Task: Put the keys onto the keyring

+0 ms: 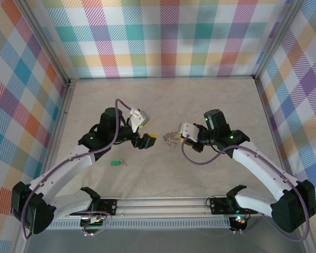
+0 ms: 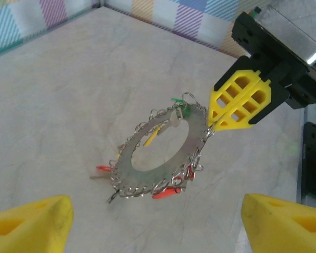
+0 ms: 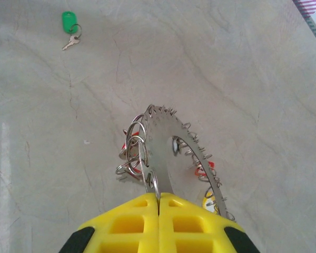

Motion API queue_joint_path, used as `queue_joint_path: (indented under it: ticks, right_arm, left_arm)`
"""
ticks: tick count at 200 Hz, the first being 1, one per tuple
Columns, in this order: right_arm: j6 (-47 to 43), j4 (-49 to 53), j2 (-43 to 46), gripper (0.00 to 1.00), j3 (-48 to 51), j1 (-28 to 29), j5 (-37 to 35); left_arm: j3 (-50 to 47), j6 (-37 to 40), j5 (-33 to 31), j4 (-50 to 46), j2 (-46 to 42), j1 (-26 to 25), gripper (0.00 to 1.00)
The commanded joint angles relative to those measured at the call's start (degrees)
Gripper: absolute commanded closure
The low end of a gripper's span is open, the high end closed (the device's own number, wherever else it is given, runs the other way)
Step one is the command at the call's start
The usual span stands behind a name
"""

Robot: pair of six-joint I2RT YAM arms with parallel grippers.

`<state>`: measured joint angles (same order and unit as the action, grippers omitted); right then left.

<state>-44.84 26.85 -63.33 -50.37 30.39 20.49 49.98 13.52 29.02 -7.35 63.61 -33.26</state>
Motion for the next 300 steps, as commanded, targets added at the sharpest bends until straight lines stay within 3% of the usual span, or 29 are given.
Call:
queue_joint_path:
  ticks: [1,17,60,115,159,173,210,250,300]
  right_arm:
    - [-0.22,3.43,0.90,1.00,-1.82,-0.16,3.09]
    - [0.79,2.78,1.38,1.00,-1.86,-0.20,3.88]
    - [5.99,1.29,2.16,1.00,-1.54,-0.40,5.46]
    - [7.99,-0.87,3.29,1.00,1.46,-0.51,8.52]
    - [7.76,-5.36,2.64,1.00,4.77,-0.50,12.29]
    - [7.49,-6.71,2.68,1.00,5.55,-0.51,13.17]
    - [5.61,-7.25,2.68,1.00,6.40,-0.51,13.66]
    - [4.85,-8.01,2.64,1.00,7.12,-0.51,14.28]
    - [4.08,-8.23,1.91,1.00,6.91,-0.51,13.87]
  left_arm:
    - [-4.62,-0.14,0.78,13.11,0.44,-1.25,0.18]
    - [-6.24,-0.15,0.27,19.07,1.78,-2.85,0.18]
    - [-2.55,5.04,0.74,17.34,9.54,-8.11,0.19]
    - [-1.74,5.31,4.26,19.47,12.59,-10.02,0.21]
    - [-0.36,6.19,6.67,20.06,16.10,-10.89,0.37]
    - [-0.03,6.97,7.69,20.19,17.10,-11.15,0.38]
    - [3.48,15.41,11.59,10.70,18.88,-11.19,0.46]
    - [5.38,16.84,11.77,8.58,21.10,-11.15,0.59]
    - [8.43,18.84,12.93,3.55,23.40,-11.18,0.57]
